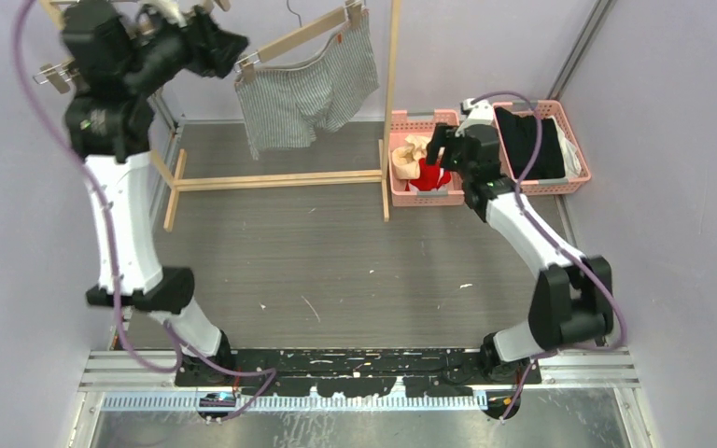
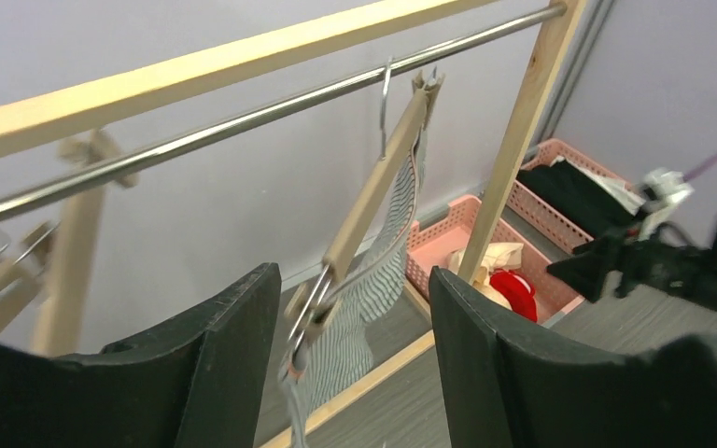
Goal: Remove the underwear clipped to the hanger
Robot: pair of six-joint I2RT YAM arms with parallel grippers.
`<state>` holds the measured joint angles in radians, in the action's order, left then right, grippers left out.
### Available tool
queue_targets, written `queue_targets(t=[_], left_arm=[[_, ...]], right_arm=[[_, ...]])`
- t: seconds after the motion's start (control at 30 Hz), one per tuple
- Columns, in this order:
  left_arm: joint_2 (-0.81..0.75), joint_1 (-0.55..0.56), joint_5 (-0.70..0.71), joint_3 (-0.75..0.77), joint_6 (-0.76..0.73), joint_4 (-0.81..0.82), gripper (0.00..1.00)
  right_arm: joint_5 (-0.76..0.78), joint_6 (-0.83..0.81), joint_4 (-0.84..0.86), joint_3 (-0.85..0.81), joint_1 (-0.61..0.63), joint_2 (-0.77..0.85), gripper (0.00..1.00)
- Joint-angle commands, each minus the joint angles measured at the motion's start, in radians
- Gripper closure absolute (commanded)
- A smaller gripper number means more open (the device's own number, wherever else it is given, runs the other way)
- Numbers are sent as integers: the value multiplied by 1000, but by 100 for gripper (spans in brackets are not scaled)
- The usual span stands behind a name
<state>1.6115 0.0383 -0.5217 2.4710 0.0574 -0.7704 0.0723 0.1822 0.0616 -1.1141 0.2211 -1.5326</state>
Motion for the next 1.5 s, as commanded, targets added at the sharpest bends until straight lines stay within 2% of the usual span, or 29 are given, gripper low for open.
queue_targets(t=[0.0,0.2,0.4,0.7,1.0,1.2,1.47], left_arm=[[158,96,125,241,-85,-104,38],[191,99,191,164,-114,-1,39],[180,111,204,114,-137,45,39],[185,162,185,81,-164,66,40],[199,188,208,27,-184,87,40],[213,196,216,29,-193,91,45],[241,223,299,37,-235,110,43]], right_arm=[[43,-8,92,42,7,207,24],[25,-16,61,130,17,409,26],[2,-13,46,183,24,513,29],[-3,-6,38,200,37,533,35],[3,-19,30,208,49,540,36],[1,-21,35,206,52,533,38],[-12,-26,38,212,59,530,39]])
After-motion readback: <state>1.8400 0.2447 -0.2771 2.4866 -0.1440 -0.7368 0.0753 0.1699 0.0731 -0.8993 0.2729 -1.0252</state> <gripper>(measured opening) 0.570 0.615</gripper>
